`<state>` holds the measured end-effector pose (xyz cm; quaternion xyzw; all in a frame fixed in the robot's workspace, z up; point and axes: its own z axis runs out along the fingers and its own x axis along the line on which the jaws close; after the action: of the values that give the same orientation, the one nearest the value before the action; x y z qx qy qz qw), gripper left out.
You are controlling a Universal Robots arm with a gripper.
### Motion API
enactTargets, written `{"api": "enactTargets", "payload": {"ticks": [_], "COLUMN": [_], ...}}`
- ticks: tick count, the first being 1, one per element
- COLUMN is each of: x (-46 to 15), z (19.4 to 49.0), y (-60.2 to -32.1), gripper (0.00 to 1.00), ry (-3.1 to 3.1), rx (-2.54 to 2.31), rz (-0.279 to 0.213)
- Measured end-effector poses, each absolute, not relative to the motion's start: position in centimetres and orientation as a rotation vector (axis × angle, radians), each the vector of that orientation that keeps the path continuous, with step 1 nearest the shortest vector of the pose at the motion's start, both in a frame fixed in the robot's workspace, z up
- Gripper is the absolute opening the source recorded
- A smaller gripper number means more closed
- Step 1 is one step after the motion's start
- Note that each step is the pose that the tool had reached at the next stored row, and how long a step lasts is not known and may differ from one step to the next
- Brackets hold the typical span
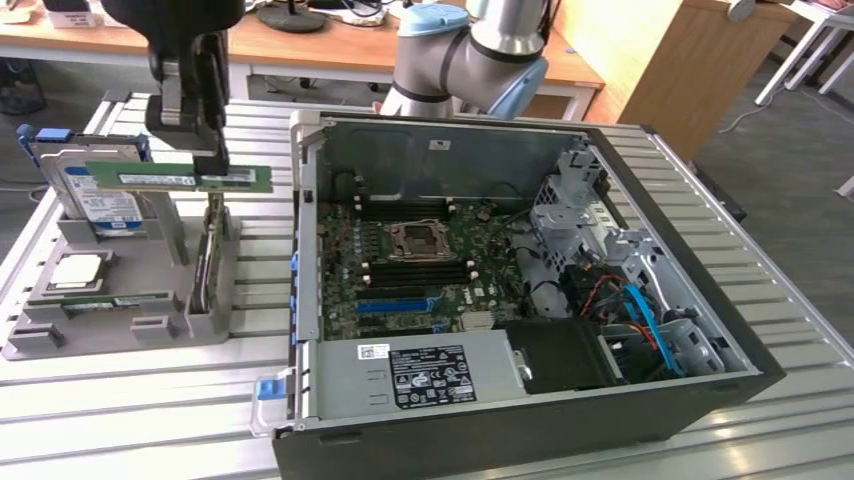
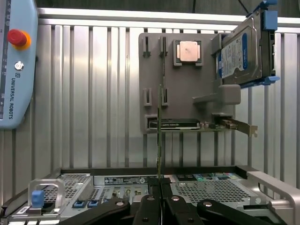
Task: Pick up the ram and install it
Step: 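Pick up the ram and move it above insertion slot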
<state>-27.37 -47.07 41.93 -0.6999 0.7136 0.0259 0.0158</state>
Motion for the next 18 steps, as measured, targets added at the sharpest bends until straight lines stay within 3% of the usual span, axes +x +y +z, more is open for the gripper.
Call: {"api": "enactTargets", "payload": {"ticks": [18], "x": [-21.7], "z": [41.9], "y": [-47.2], "gripper": [0.12], "ry": [2.220], "rx": [-2.177], "rz": [0.081]}}
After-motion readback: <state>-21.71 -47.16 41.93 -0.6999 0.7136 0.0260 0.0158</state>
